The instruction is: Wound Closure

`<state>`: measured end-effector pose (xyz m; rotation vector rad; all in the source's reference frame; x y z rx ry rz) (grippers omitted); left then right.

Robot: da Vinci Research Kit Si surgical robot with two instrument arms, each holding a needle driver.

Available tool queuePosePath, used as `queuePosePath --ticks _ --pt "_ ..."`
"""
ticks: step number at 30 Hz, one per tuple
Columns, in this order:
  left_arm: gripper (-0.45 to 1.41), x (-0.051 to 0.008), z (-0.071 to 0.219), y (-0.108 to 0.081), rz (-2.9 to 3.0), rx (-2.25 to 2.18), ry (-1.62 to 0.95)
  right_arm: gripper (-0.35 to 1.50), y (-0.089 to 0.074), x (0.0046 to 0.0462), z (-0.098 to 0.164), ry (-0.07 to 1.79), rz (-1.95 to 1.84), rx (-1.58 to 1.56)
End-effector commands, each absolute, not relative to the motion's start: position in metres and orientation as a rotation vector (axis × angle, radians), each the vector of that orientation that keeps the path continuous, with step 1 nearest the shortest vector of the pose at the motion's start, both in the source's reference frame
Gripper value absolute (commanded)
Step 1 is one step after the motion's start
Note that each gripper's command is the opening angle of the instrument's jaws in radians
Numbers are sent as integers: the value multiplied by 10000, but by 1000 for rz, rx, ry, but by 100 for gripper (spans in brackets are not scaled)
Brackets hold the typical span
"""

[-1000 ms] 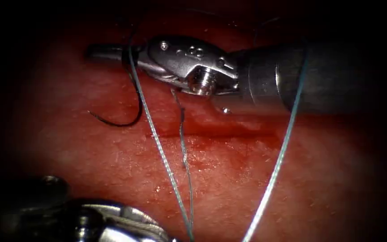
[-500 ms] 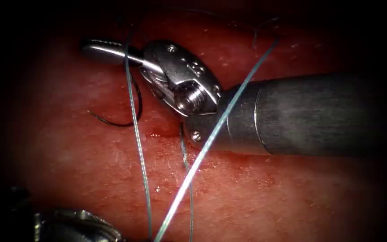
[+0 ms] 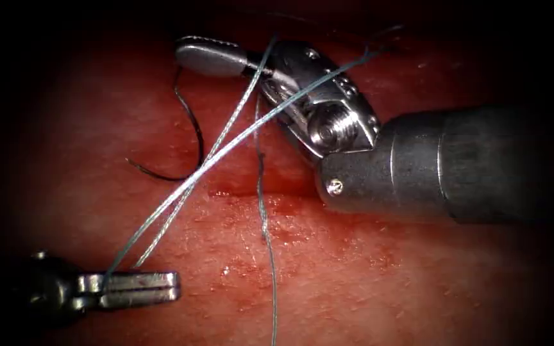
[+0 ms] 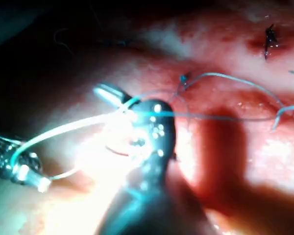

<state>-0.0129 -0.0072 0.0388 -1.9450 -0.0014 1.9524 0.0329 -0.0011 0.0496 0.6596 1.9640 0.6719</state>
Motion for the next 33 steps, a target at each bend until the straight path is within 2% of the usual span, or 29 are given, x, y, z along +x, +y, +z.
queuePosePath --ticks 1,14,24,29,31,33 --pt "-45 -130 401 -65 1958 -1922 17 -35 -19 324 498 1962 646 671" --pt "-45 -118 429 -10 1958 -1861 43 -35 -39 312 484 1846 425 707" --pt "-45 -133 450 17 2000 -1805 44 -33 -57 318 459 1634 85 840" --pt "-45 -148 455 28 2026 -1791 21 -10 -44 318 446 1572 -45 865" --pt "-45 -158 455 38 2026 -1785 0 24 -44 321 439 1490 -170 879" --pt "-45 -159 455 41 2024 -1783 0 31 -45 323 439 1464 -209 890"
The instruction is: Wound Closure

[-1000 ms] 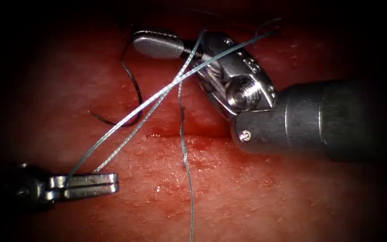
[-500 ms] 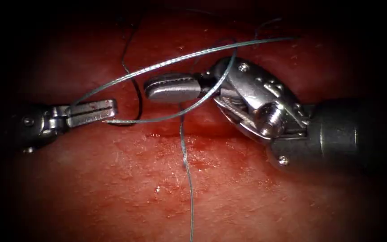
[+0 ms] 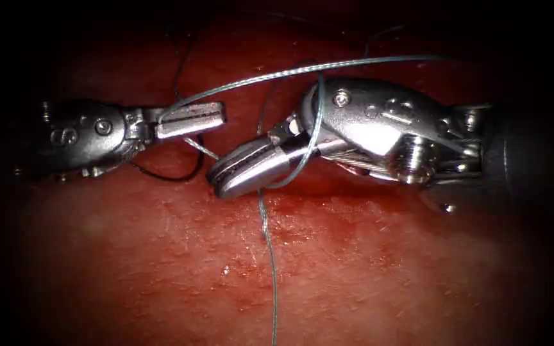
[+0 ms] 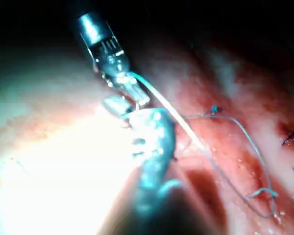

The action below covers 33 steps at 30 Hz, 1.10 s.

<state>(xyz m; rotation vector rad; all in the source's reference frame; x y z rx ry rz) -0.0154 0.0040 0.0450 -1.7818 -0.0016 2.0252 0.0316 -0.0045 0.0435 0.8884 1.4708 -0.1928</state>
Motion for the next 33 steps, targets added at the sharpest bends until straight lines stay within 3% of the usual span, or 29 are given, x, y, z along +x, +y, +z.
queuePosePath --ticks 1,3,4,5,7,33 --pt "-45 -160 454 45 2026 -1783 3 37 -45 324 438 1443 -232 896" --pt "-45 -159 449 59 2033 -1785 13 64 -44 324 440 1397 -303 906" --pt "-45 -159 449 59 2033 -1785 13 64 -44 324 440 1397 -303 906" --pt "-45 -155 444 73 2041 -1789 18 79 -44 323 441 1376 -335 908" --pt "-45 -153 442 78 2046 -1795 22 88 -45 323 441 1368 -348 905" --pt "-45 -119 429 119 2154 -1706 129 89 -136 307 500 1191 -552 863"
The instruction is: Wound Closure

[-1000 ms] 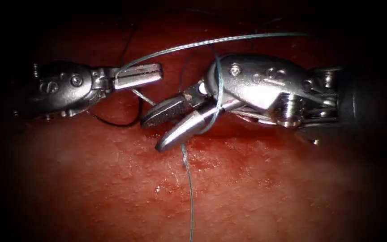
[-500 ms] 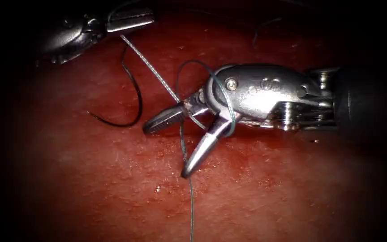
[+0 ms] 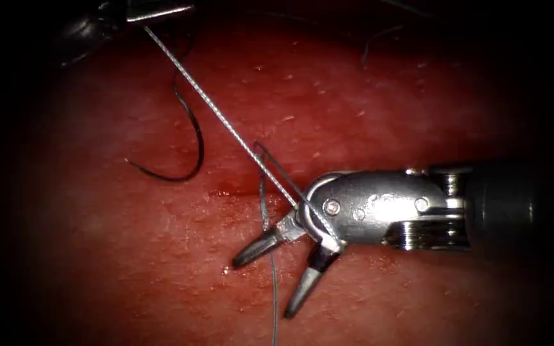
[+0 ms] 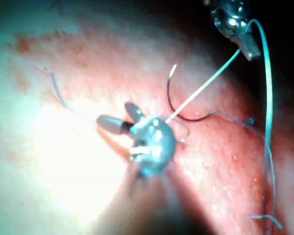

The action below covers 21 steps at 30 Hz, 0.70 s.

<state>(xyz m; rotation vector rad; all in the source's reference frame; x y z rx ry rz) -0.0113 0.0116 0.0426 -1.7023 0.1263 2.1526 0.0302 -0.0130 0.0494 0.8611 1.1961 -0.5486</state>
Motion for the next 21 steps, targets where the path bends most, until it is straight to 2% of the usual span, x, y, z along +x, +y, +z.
queuePosePath --ticks 1,10,12,13,14,15,16,17,21 --pt "-45 -115 428 119 2157 -1700 129 89 -139 307 503 1166 -566 860" --pt "-45 -107 428 113 2169 -1690 130 89 -155 318 522 1052 -630 843" --pt "-45 -108 428 111 2170 -1689 132 83 -157 319 522 1048 -645 836" --pt "-45 -108 428 110 2171 -1689 133 76 -157 320 522 1051 -649 833" --pt "-45 -108 428 110 2171 -1689 133 56 -157 320 522 1053 -654 831" --pt "-45 -107 428 109 2172 -1689 133 24 -156 319 522 1054 -654 831" --pt "-45 -107 428 108 2172 -1689 133 -23 -156 318 522 1051 -665 835" --pt "-45 -105 426 105 2174 -1689 133 -35 -154 316 522 1059 -681 848" --pt "-45 -103 418 90 2181 -1683 136 -35 -149 315 520 1081 -665 839"
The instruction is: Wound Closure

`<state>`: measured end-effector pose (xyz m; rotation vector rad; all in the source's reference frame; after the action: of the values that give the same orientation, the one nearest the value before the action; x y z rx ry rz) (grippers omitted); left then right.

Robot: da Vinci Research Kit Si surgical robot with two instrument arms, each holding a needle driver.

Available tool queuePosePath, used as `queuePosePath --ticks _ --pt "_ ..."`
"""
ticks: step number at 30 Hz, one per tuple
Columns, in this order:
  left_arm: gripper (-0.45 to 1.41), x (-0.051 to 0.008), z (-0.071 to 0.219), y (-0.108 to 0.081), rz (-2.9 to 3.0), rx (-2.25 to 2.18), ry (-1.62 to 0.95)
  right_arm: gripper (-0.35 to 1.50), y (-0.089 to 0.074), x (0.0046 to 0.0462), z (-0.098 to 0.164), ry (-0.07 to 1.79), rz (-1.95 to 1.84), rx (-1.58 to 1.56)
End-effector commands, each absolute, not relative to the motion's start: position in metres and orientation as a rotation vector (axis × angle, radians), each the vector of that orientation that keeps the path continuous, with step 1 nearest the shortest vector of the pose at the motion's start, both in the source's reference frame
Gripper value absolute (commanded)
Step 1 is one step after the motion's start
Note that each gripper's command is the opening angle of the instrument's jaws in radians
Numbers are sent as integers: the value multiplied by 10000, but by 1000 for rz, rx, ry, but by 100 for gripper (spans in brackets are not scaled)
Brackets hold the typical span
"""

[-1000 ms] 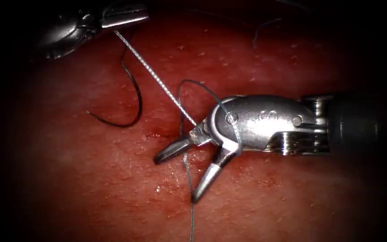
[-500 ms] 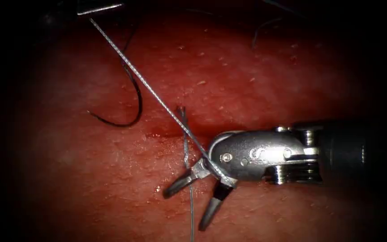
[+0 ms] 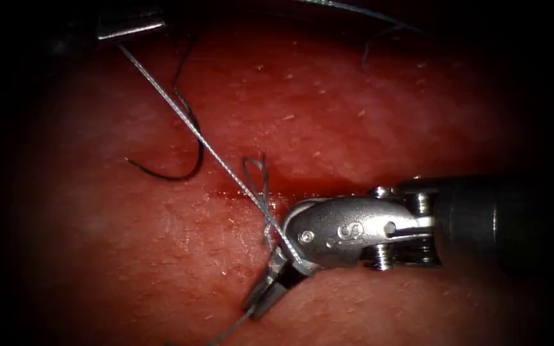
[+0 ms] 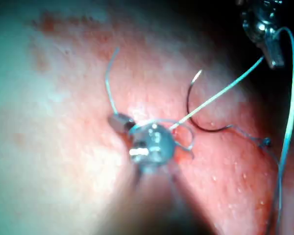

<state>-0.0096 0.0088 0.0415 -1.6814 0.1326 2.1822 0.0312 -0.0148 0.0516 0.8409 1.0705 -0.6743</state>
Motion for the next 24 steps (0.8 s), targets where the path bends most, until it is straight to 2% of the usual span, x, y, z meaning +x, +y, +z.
queuePosePath --ticks 1,2,11,24 --pt "-45 -102 415 83 2183 -1677 144 -35 -147 314 519 1105 -652 835" --pt "-45 -103 409 71 2184 -1686 143 -35 -144 312 517 1159 -625 831" --pt "-45 -115 374 -26 2192 -1770 142 -35 -114 304 502 1277 -512 778" --pt "-45 -138 321 -150 2197 -1846 -10 -35 -84 296 513 1259 -379 716"
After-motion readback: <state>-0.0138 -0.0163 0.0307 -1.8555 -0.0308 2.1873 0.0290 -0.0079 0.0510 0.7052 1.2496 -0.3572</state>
